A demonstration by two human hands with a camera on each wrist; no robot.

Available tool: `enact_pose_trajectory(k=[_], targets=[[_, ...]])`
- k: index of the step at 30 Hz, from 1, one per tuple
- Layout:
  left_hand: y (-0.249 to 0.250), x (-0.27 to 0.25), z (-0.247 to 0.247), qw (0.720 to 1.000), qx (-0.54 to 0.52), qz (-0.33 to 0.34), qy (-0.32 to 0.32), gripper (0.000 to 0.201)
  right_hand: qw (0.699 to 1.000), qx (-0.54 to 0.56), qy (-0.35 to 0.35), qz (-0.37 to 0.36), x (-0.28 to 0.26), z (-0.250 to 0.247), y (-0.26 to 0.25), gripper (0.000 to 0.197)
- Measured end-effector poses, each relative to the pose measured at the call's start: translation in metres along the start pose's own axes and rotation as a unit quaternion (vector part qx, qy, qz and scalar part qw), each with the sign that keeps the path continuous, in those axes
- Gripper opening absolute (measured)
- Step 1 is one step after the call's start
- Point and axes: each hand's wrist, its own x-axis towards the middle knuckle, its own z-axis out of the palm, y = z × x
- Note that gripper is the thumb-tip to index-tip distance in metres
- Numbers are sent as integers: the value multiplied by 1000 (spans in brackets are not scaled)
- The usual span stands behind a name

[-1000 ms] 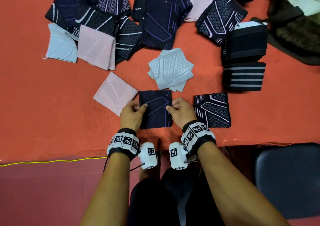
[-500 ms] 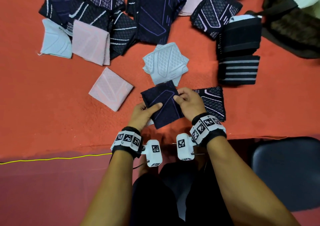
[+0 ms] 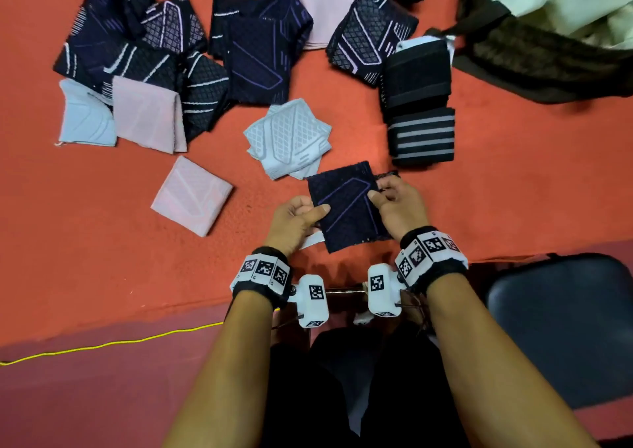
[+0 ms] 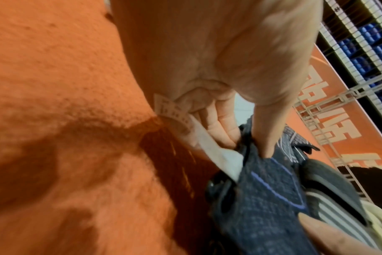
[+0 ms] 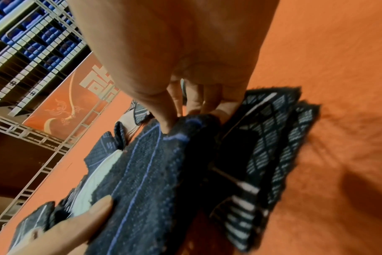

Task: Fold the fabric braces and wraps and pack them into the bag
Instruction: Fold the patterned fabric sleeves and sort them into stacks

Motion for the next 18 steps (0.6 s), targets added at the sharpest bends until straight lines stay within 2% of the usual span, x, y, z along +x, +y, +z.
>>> enact_pose_trajectory(k=[3,7,12,18], targets=[[-3,4,19,999,20,-22,-27,14,999,10,42,18,5,-16,12,11],[-10,9,39,998,48,-30,-34,17,997,4,63,43,10,-32,25,23],[-16,13,46,997,73,-13,-11,19,996,-34,58,53,7,-40,29,15],[-18,18,44,996,86,1,18,15,994,-89,37,58,7,-39,35,26]])
